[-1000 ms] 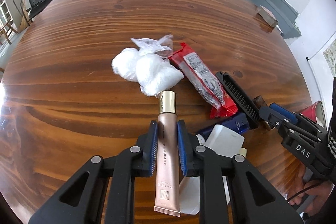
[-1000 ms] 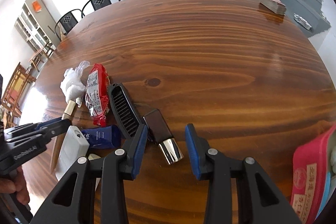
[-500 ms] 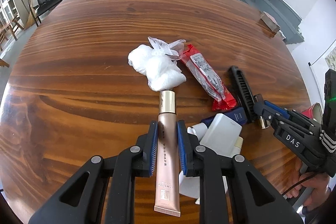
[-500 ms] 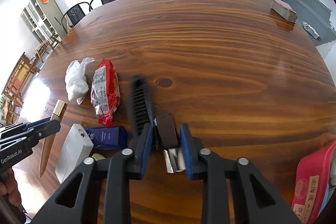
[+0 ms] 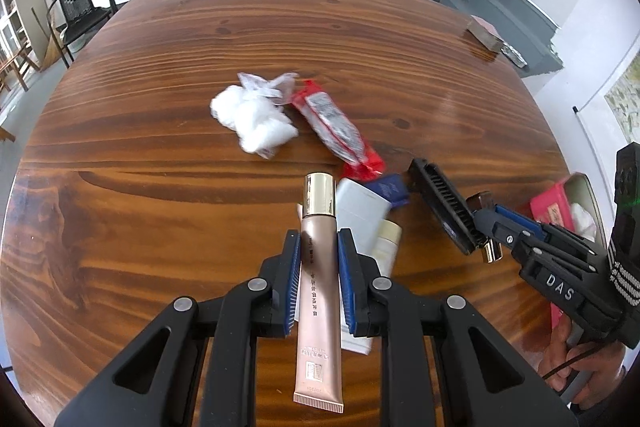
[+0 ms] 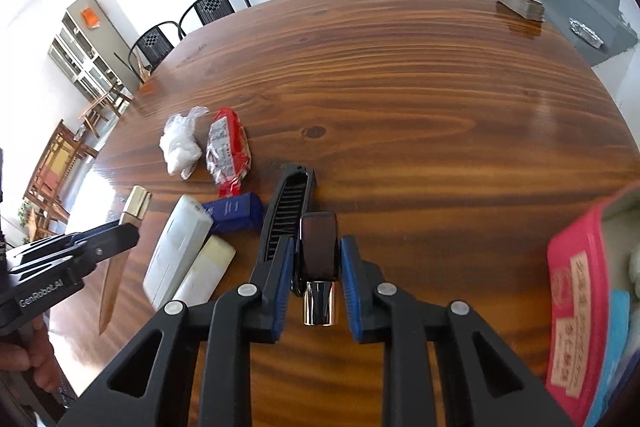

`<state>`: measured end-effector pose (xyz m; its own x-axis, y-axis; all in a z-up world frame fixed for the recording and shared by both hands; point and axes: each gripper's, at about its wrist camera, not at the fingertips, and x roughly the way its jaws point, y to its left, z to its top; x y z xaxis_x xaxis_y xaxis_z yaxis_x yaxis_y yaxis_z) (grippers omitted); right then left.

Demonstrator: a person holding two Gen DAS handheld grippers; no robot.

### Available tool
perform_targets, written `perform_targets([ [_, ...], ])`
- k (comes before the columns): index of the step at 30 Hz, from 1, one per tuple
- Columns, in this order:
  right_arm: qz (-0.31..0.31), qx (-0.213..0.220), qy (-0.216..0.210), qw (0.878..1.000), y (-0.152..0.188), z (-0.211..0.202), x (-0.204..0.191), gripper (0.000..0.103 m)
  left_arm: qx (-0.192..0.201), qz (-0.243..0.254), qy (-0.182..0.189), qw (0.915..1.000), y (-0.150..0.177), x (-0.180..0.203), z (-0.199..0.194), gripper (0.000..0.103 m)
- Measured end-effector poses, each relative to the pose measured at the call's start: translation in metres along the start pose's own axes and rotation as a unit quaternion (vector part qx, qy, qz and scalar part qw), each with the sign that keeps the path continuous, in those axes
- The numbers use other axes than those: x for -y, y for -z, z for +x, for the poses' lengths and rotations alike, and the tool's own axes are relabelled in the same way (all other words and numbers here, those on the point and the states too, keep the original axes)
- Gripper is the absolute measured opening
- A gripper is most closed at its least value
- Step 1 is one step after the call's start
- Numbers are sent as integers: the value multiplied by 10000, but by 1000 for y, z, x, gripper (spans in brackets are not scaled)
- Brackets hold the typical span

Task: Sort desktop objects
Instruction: 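Grasp the brown-capped silver bottle with the right gripper while the left holds the tube, then carry the beige tube and brown bottle over the pink tin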

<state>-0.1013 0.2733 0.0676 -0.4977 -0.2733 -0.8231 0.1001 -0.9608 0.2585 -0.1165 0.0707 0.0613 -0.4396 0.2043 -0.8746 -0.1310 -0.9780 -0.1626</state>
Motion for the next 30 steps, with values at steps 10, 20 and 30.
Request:
perform_targets([
  [10,-52,-31,-54,10000,35,-28,15,22,104,226,81,9997,18,47,-20,20],
  [20,133,537,-88,9984,48,-92,46,22,247,514,207,9982,31,103,-37,20],
  [30,601,1105,249,9917,68,-163,108,22,354,958,593,9930,40,188,-40,20],
])
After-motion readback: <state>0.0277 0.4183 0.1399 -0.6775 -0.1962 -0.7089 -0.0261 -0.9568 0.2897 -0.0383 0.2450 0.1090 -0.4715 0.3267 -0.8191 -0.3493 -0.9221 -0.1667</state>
